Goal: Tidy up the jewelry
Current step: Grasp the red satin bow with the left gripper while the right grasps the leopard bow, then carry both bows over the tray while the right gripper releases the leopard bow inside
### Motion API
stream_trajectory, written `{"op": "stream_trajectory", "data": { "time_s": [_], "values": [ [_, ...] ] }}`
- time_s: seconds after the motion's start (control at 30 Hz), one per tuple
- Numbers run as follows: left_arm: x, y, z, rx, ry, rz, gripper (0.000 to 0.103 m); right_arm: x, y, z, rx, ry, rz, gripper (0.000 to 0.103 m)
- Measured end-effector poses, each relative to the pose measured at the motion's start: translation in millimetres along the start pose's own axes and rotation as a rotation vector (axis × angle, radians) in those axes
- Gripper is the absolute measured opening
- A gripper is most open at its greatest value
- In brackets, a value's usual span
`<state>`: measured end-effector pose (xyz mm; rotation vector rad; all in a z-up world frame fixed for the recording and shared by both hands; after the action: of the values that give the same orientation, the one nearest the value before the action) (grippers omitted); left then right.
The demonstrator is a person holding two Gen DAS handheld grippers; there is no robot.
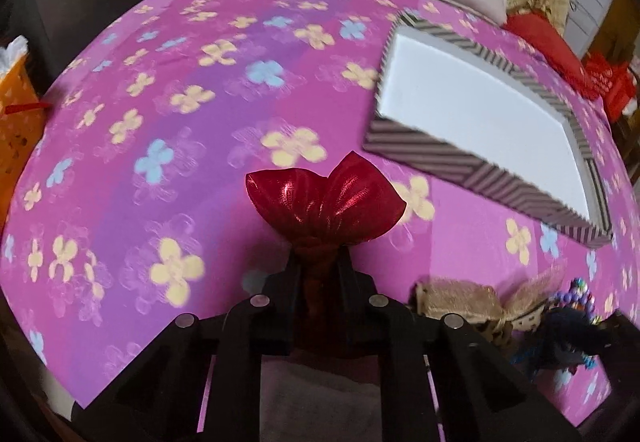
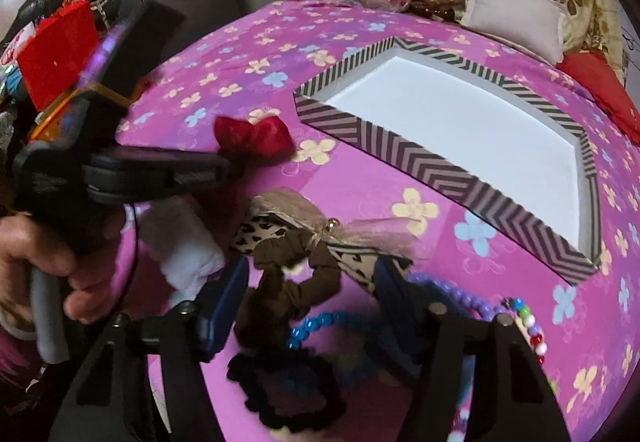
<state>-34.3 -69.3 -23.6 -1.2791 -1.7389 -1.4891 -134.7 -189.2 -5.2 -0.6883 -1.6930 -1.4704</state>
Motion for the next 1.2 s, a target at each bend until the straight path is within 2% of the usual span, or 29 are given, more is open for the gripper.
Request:
{"op": "stream_trajectory", "data": {
  "time_s": [0.13, 0.23, 0.33, 0.37, 0.4, 0.43, 0.63, 0.83, 1.2],
  "values": [
    [6, 9, 7, 0.012, -0.003, -0.020, 0.010, -15, 4, 0, 0.017, -0.018, 0.030, 0.057],
    [8, 11, 7, 0.016, -0.007, -0.024, 0.010, -27, 4, 1, 0.041, -0.029, 0.054, 0.045],
    [8, 11, 6, 0.018, -0.012, -0.025, 0.010, -32, 4, 3, 0.073, -0.029, 0.032, 0.039],
    [9, 10, 6, 0.018, -0.014, -0.025, 0.010, -32, 3, 3, 0.079, -0.031, 0.027, 0.034],
    [9, 10, 5, 0.018, -0.014, -0.025, 0.010, -32, 4, 2, 0.075, -0.027, 0.024, 0.020],
    [10, 10, 4, 0.018, -0.015, -0.027, 0.010, -31, 4, 0, 0.069, -0.018, 0.024, 0.014],
    [21, 13, -2, 0.014, -0.017, -0.049, 0.010, -9, 16, -8, 0.016, 0.029, -0.033, 0.013],
    [34, 21, -10, -0.003, -0.016, -0.080, 0.010, 17, 38, -18, -0.005, 0.026, -0.100, 0.013],
    [36, 51, -36, -0.043, -0.026, -0.115, 0.010, 37, 93, -69, -0.078, -0.045, -0.195, 0.013]
  ]
}}
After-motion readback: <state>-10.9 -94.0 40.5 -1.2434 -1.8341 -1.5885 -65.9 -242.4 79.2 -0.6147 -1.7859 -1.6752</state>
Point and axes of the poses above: each gripper's, at about its wrist camera, not at the fingertips, and x roughly against the way its jaws point, z to its left, y to its top, the point moved 6 cm from there along -x, roughly the way its jaws point, and after that the axes turned 11 degrees about -y, right-handed, at the moved point
